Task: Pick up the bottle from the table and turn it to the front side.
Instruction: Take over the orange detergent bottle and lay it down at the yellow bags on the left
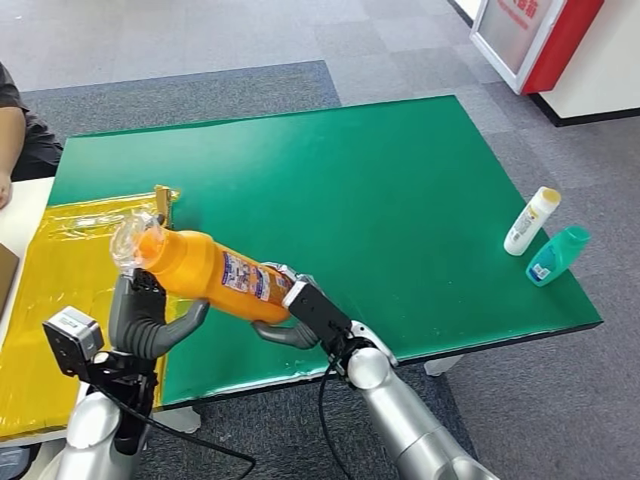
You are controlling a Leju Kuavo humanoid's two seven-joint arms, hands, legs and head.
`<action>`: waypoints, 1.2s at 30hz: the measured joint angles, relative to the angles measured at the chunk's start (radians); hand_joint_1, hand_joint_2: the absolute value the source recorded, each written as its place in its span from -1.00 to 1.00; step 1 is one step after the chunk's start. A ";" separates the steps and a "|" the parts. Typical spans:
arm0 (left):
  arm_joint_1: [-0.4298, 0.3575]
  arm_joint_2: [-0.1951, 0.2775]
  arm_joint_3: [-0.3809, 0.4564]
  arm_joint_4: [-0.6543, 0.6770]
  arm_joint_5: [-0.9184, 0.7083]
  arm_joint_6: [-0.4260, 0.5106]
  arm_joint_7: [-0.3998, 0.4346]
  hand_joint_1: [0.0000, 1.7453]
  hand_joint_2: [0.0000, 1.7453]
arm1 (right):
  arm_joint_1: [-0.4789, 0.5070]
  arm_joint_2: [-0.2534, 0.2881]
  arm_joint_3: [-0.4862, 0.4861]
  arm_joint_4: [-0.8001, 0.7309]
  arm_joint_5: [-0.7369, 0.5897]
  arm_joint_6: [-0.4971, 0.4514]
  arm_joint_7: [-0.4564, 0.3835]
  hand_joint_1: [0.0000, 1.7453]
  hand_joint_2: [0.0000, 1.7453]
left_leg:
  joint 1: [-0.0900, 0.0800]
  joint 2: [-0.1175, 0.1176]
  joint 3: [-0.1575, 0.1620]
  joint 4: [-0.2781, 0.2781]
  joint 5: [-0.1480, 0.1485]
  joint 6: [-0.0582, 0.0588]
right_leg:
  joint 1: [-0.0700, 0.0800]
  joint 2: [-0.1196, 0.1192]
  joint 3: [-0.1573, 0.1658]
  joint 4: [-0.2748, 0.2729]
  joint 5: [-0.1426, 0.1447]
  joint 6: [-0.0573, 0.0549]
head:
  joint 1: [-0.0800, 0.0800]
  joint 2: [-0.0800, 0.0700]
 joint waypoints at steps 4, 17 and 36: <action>0.008 -0.002 0.000 0.001 0.013 -0.010 0.002 -1.00 1.00 | 0.007 0.000 0.005 -0.039 0.000 0.006 0.005 1.00 1.00 | 0.000 0.000 0.000 0.000 0.000 0.000 | 0.000 0.000 0.000 0.000 0.000 0.000 | 0.000 0.000; 0.012 -0.002 -0.008 0.002 0.012 -0.025 0.010 -1.00 1.00 | 0.018 0.000 0.068 -0.101 0.005 0.018 0.011 1.00 1.00 | 0.000 0.000 0.000 0.000 0.000 0.000 | 0.000 0.000 0.000 0.000 0.000 0.000 | 0.000 0.000; 0.016 0.002 -0.054 -0.008 0.039 -0.075 0.004 -1.00 1.00 | -0.003 0.000 0.142 0.000 0.097 -0.039 0.044 1.00 1.00 | 0.000 0.000 0.000 0.000 0.000 0.000 | 0.000 0.000 0.000 0.000 0.000 0.000 | 0.000 0.000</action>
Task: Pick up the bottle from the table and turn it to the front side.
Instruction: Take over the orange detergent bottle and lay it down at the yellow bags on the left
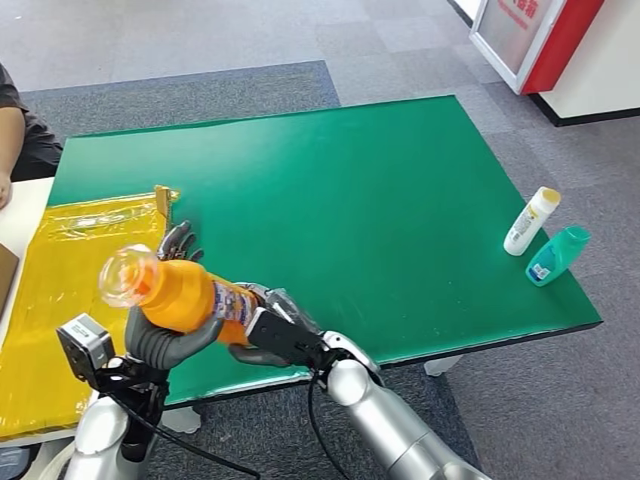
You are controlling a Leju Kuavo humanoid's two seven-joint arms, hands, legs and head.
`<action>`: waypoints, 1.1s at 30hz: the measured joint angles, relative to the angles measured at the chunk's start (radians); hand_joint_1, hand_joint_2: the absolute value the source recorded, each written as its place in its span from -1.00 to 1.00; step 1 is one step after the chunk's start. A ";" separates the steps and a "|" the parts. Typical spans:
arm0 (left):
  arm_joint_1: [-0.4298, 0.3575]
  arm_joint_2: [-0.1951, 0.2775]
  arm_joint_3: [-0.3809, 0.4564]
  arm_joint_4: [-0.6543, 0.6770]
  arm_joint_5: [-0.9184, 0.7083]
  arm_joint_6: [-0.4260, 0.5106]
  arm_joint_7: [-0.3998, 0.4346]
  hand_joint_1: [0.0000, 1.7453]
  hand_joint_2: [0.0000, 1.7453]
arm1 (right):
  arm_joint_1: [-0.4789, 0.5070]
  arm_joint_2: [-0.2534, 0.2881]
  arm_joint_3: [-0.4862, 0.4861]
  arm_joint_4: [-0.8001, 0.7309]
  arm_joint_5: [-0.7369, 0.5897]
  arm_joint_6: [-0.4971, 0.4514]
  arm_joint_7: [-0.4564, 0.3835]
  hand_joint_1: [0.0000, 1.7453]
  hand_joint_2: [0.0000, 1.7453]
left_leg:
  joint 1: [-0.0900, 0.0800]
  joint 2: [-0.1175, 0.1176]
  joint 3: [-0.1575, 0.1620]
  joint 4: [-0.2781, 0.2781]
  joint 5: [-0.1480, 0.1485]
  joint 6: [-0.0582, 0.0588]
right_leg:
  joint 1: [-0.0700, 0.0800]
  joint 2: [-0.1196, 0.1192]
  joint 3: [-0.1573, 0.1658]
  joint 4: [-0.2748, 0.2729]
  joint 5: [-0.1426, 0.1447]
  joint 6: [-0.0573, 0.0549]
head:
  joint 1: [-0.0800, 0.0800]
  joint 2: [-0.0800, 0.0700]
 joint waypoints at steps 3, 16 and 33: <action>0.000 0.001 -0.004 -0.006 0.002 -0.002 0.000 -1.00 1.00 | -0.005 0.000 0.004 0.029 0.016 -0.012 0.001 1.00 1.00 | 0.000 0.000 0.000 0.000 0.000 0.000 | 0.000 0.000 0.000 0.000 0.000 0.000 | 0.000 0.000; 0.003 0.006 -0.008 -0.018 0.013 -0.009 0.032 1.00 1.00 | -0.008 0.001 0.000 0.075 0.054 -0.036 0.014 1.00 1.00 | 0.000 0.000 0.000 0.000 0.000 0.000 | 0.000 0.000 0.000 0.000 0.000 0.000 | 0.000 0.000; 0.000 0.020 -0.014 -0.018 0.021 -0.009 0.051 1.00 1.00 | 0.002 0.003 -0.010 0.063 0.052 -0.028 0.008 -1.00 1.00 | 0.000 0.000 0.000 0.000 0.000 0.000 | 0.000 0.000 0.000 0.000 0.000 0.000 | 0.000 0.000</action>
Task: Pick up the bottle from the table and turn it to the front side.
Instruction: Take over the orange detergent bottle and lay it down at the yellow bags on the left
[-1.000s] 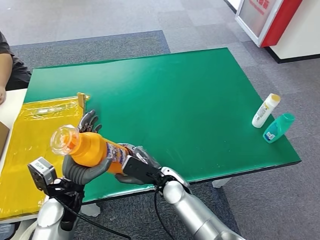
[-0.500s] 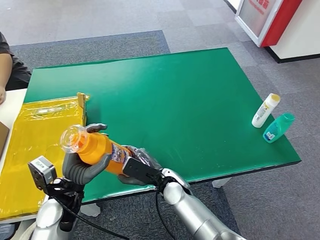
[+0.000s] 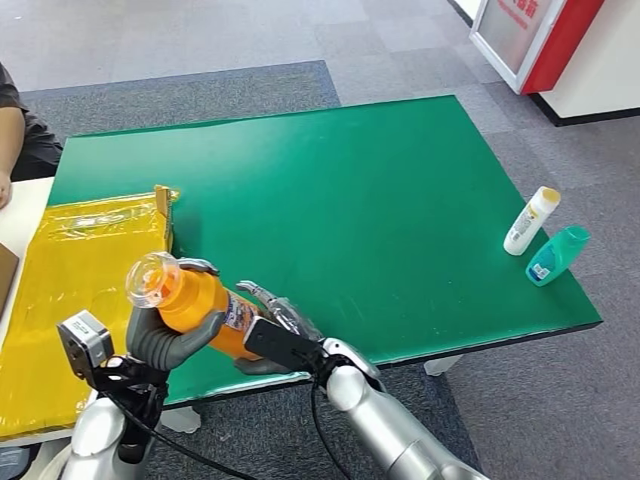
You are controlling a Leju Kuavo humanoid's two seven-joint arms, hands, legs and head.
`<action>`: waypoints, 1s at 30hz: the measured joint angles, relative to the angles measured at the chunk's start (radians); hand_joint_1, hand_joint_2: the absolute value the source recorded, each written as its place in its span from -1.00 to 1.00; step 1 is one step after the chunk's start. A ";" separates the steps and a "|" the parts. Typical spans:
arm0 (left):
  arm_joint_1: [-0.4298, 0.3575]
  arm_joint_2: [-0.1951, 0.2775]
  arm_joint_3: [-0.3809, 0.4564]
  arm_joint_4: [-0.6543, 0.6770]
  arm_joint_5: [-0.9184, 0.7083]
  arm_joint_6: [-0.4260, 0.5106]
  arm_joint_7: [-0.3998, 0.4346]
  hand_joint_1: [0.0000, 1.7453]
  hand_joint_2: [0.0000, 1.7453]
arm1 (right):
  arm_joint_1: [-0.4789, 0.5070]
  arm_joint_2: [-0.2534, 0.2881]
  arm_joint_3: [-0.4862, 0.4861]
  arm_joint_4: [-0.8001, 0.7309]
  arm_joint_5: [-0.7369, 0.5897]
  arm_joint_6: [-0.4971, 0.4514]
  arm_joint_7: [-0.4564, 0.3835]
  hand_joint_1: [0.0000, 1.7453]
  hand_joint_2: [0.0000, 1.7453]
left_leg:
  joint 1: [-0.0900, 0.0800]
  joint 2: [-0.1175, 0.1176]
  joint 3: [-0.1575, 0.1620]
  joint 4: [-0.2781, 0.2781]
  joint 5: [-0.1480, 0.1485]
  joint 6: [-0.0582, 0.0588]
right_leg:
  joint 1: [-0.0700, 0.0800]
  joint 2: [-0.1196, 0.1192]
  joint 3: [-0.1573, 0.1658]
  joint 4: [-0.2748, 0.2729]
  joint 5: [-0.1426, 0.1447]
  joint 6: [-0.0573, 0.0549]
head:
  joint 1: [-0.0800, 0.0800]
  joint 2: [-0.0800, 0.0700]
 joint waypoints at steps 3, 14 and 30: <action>-0.018 0.026 -0.006 -0.004 -0.078 0.045 0.027 1.00 1.00 | 0.011 -0.001 -0.019 -0.016 -0.011 0.002 -0.004 -1.00 1.00 | 0.000 0.000 0.000 0.000 0.000 0.000 | 0.000 0.000 0.000 0.000 0.000 0.000 | 0.000 0.000; -0.182 0.195 -0.041 -0.006 -0.508 0.148 0.200 1.00 1.00 | 0.052 -0.008 -0.100 -0.091 -0.048 0.022 -0.016 -1.00 1.00 | 0.000 0.000 0.000 0.000 0.002 -0.002 | 0.001 0.000 -0.001 0.000 0.001 -0.002 | 0.000 0.000; -0.408 0.413 -0.403 0.237 -0.893 0.113 0.347 1.00 1.00 | 0.083 -0.011 -0.143 -0.098 -0.078 0.033 -0.037 -1.00 1.00 | 0.000 0.001 0.000 0.000 0.002 -0.002 | 0.001 0.001 -0.002 0.000 0.002 -0.002 | 0.000 0.000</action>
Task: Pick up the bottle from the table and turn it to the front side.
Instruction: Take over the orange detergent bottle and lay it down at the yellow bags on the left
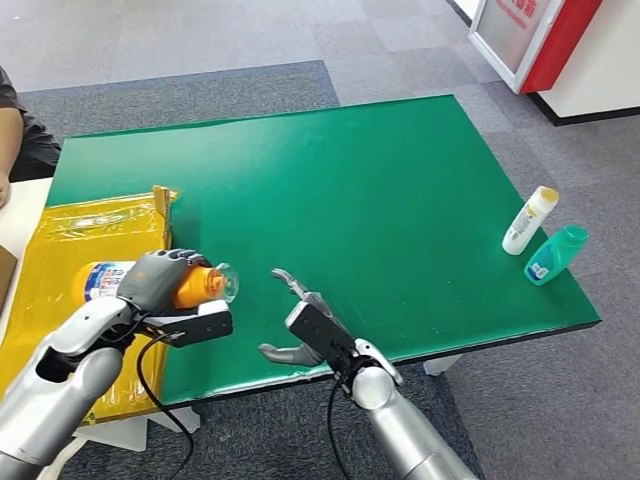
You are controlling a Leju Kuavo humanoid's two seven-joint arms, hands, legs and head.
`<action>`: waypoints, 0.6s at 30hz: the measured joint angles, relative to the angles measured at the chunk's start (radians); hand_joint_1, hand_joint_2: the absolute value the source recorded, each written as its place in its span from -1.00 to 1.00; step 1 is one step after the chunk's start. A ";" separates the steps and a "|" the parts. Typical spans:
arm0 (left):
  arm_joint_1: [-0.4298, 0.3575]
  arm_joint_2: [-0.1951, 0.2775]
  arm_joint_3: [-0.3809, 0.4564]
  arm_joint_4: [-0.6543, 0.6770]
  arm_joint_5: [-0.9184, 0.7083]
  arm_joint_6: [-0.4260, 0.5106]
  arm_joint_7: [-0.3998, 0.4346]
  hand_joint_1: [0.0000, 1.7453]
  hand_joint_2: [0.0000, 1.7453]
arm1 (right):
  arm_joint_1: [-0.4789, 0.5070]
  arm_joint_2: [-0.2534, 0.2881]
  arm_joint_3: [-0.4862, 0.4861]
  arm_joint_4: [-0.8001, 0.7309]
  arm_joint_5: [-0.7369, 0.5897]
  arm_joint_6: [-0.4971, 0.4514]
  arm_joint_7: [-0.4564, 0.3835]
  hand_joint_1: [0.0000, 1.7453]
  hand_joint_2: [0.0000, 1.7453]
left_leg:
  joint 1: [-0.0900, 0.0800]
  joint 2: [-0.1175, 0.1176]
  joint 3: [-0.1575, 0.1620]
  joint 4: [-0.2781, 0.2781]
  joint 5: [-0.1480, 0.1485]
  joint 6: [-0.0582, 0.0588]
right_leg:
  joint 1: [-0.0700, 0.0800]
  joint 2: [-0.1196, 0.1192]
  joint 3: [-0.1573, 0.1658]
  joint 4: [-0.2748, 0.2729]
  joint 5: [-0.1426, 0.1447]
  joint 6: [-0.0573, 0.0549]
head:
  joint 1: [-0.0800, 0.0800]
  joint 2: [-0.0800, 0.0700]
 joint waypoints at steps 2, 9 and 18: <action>-0.002 0.013 -0.021 0.043 -0.033 0.011 0.016 1.00 1.00 | 0.004 0.000 -0.001 0.000 0.000 0.001 -0.001 -1.00 1.00 | 0.000 0.000 0.000 0.000 0.000 0.000 | 0.000 0.000 0.000 0.000 0.000 0.000 | 0.000 0.000; 0.001 0.022 -0.040 0.185 -0.173 0.100 0.079 1.00 1.00 | 0.018 -0.001 -0.001 0.000 -0.002 0.006 -0.002 -1.00 1.00 | 0.000 0.000 0.000 0.000 0.000 0.000 | 0.000 0.000 0.000 0.000 0.000 0.000 | 0.000 0.000; 0.028 -0.014 0.015 0.283 -0.370 0.249 0.174 1.00 1.00 | 0.035 0.001 0.001 0.000 0.006 0.020 -0.002 -1.00 1.00 | 0.000 0.000 0.000 0.000 0.000 0.000 | 0.000 0.000 0.000 0.000 0.000 0.000 | 0.000 0.000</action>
